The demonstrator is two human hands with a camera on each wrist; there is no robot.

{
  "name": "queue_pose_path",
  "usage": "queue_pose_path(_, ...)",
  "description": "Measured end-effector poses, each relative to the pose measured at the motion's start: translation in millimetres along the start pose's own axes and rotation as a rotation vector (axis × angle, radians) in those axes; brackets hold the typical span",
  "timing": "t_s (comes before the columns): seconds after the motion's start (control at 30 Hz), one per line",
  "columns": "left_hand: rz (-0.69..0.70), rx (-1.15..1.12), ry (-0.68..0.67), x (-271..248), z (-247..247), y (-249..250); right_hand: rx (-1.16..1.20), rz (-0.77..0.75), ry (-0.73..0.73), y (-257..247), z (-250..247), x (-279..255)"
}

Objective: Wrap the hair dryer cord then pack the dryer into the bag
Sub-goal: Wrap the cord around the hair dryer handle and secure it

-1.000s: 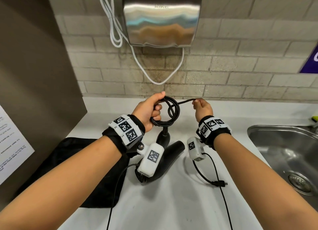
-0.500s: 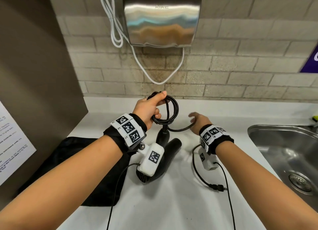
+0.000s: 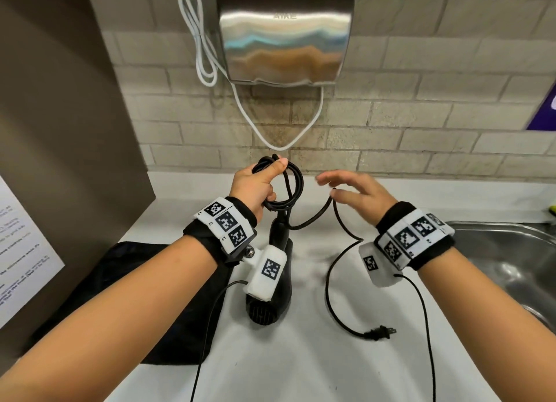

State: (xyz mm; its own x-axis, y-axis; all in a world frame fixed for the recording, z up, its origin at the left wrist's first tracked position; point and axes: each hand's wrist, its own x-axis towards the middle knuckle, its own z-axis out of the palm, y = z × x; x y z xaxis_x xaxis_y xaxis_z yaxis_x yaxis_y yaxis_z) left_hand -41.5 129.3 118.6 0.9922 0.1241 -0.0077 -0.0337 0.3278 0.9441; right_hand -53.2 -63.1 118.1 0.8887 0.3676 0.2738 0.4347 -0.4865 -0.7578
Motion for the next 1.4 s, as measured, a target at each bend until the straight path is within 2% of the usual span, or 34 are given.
queue_pose_path(0.13, 0.01, 0.0, 0.005, 0.7, 3.6, -2.8, -0.841, -0.089, -0.261, -13.2, 31.8, -3.8)
queue_pose_path(0.2, 0.011, -0.009, 0.016, -0.2, 3.4, -1.6, -1.0, -0.111, -0.308, -13.2, 40.2, -2.9)
queue_pose_path(0.27, -0.01, -0.033, 0.038, -1.0, 0.8, 1.2, -1.032, -0.031, -0.338, -7.1, 41.0, -0.8)
queue_pose_path(0.33, -0.037, -0.049, 0.02, -2.8, -2.9, 3.4, -1.017, 0.134, -0.307, 5.5, 38.2, 5.5)
queue_pose_path(0.4, -0.056, -0.033, -0.037, -6.2, -3.9, 4.1, -0.815, 0.289, -0.231, 20.6, 35.7, 14.3)
queue_pose_path(0.5, -0.076, 0.002, -0.113, -11.3, -1.8, 4.7, -0.268, 0.301, -0.073, 29.3, 31.8, 28.1)
queue_pose_path(0.57, -0.078, 0.045, -0.166, -12.6, -1.6, 7.4, 0.023, 0.327, -0.049, 25.2, 26.6, 33.2)
queue_pose_path(0.63, -0.072, 0.116, -0.228, -13.3, -4.2, 11.2, 0.189, 0.363, -0.045, 21.8, 19.2, 36.0)
queue_pose_path(0.77, -0.048, 0.231, -0.341, -13.0, -9.6, 16.3, 0.203, 0.326, 0.044, 12.5, -3.8, 41.1)
queue_pose_path(0.83, -0.025, 0.275, -0.387, -12.8, -10.3, 17.8, 0.229, 0.313, 0.033, -1.0, -15.1, 39.8)
queue_pose_path(0.9, -0.02, 0.274, -0.395, -12.9, -9.5, 17.7, 0.196, 0.222, -0.033, -11.1, -21.7, 36.5)
queue_pose_path(1.0, -0.019, 0.238, -0.37, -13.7, -7.3, 16.3, -0.031, 0.08, -0.21, -17.6, -17.4, 32.4)
queue_pose_path(1.1, -0.002, 0.234, -0.376, -14.7, -5.8, 15.0, -0.157, 0.114, -0.309, -14.5, -12.4, 30.0)
queue_pose_path(1.23, 0.004, 0.253, -0.415, -16.3, -2.5, 14.7, -0.179, 0.136, -0.272, -18.1, -21.0, 27.4)
queue_pose_path(1.4, 0.016, 0.32, -0.421, -12.4, -1.0, 15.3, -0.426, 0.112, -0.202, -32.9, -29.6, 30.1)
